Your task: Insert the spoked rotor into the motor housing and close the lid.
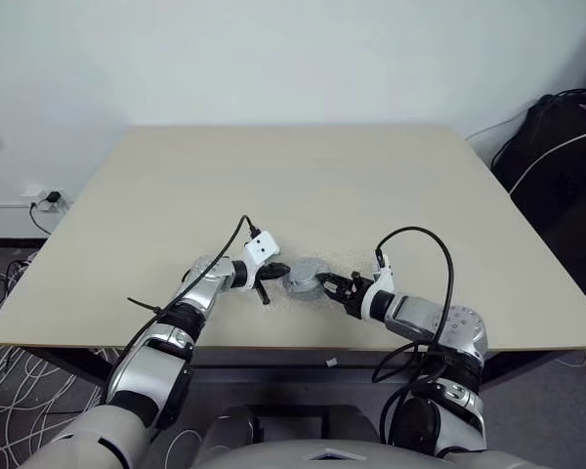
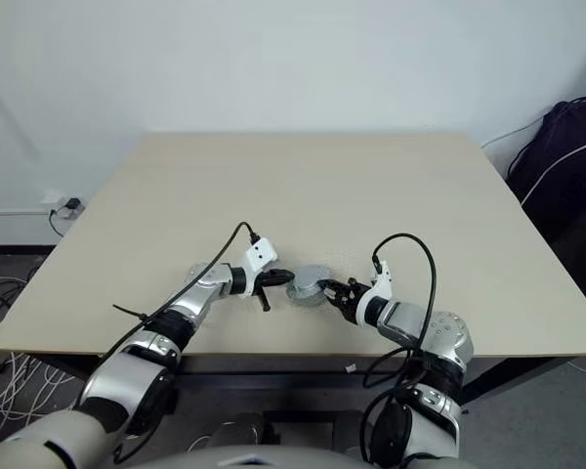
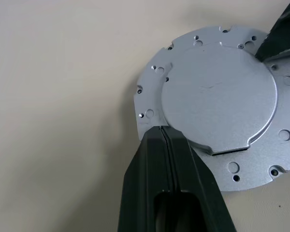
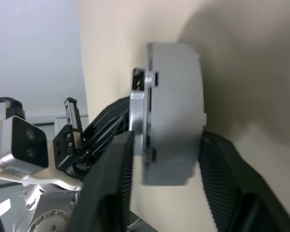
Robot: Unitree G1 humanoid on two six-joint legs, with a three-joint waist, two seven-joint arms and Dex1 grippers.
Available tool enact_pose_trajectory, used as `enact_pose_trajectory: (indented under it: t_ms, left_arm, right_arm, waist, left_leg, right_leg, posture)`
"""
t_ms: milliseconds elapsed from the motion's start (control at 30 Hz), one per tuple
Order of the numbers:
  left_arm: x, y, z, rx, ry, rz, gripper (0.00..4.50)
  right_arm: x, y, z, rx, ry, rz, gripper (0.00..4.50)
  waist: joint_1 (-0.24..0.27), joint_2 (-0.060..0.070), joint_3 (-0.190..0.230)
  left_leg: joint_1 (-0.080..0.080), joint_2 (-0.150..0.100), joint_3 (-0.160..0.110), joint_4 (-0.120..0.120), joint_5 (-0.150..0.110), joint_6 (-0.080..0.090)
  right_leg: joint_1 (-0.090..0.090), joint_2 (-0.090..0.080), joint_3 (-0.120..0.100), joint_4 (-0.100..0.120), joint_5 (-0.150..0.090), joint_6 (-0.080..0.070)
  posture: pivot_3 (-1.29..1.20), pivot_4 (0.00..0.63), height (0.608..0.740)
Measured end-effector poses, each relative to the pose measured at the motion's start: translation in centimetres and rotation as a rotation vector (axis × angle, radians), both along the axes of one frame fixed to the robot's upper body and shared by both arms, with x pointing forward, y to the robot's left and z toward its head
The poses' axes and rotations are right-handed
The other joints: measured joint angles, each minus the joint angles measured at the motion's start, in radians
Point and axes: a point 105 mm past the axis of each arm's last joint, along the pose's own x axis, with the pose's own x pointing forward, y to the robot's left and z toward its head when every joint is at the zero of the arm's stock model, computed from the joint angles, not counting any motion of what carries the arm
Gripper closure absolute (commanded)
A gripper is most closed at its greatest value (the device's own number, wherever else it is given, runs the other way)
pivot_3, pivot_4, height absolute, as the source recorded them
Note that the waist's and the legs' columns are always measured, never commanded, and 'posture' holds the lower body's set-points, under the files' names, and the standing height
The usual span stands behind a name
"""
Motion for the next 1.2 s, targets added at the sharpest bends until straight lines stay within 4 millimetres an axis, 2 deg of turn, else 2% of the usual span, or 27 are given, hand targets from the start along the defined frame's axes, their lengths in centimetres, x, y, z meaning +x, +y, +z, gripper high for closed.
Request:
enact_pose_trajectory:
  t_ms: [267, 867, 1067, 1200]
  left_arm:
    - [0.0, 0.0, 0.0, -0.003, -0.001, 0.0, 4.5]
    - [0.1, 0.3, 0.3, -0.049, 0.005, 0.04, 4.5]
    - [-0.3, -0.8, 3.4, -0.197, -0.039, 0.019, 4.5]
    - [-0.5, -0.1, 5.3, -0.316, -0.035, 0.085, 4.5]
  right_arm:
    - [-0.5, 0.2, 0.0, 0.009, 0.016, 0.033, 3.27]
    - [-0.2, 0.3, 0.0, 0.013, 0.013, 0.005, 3.27]
    - [-0.1, 0.5, 0.0, 0.014, 0.011, 0.004, 3.27]
    - [-0.1, 0.5, 0.0, 0.014, 0.011, 0.004, 3.27]
  waist:
    - [0.0, 0.0, 0.0]
    - [-0.006, 0.0, 0.0]
    - [-0.011, 0.0, 0.0]
    - [-0.018, 0.001, 0.0]
  left_leg:
    - [0.0, 0.0, 0.0, 0.0, 0.0, 0.0]
    - [0.0, 0.0, 0.0, 0.0, 0.0, 0.0]
    - [0.0, 0.001, 0.0, 0.0, 0.0, 0.0]
    - [0.0, 0.001, 0.0, 0.0, 0.0, 0.0]
  right_leg:
    - [0.0, 0.0, 0.0, 0.0, 0.0, 0.0]
    - [0.0, 0.0, 0.0, 0.0, 0.0, 0.0]
    - [-0.001, 0.001, 0.001, 0.0, 0.0, 0.0]
    - [-0.001, 0.001, 0.002, 0.0, 0.0, 0.0]
  posture:
    - [0.0, 0.0, 0.74]
    - [0.0, 0.0, 0.74]
    - [0.0, 0.0, 0.74]
    - [0.0, 0.0, 0.74]
